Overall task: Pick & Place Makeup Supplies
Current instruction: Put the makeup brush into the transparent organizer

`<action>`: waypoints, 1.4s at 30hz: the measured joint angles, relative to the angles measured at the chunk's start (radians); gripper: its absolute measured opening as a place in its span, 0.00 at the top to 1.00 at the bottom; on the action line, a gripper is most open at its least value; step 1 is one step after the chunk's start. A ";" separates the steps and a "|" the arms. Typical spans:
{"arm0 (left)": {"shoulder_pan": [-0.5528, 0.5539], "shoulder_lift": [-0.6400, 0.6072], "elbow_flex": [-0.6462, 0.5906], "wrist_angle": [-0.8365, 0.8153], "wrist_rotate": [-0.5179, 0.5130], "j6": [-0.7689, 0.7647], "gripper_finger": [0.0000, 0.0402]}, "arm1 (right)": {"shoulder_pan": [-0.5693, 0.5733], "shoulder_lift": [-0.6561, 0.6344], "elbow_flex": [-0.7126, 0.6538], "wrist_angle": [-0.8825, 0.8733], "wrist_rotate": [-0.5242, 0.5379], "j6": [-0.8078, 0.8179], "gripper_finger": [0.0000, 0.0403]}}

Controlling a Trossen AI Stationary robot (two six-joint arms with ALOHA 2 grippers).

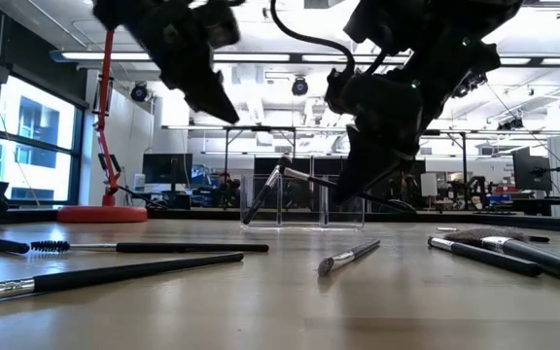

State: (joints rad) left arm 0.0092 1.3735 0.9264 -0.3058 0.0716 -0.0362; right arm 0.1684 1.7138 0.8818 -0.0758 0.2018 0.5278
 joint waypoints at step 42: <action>-0.003 -0.671 -0.565 0.369 -0.358 -0.313 0.74 | -0.416 -0.302 -0.499 1.090 -0.015 -0.267 0.97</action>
State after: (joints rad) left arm 0.0067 0.7029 0.3618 0.0635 -0.2867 -0.3489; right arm -0.2478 1.4117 0.3828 1.0140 0.1864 0.2606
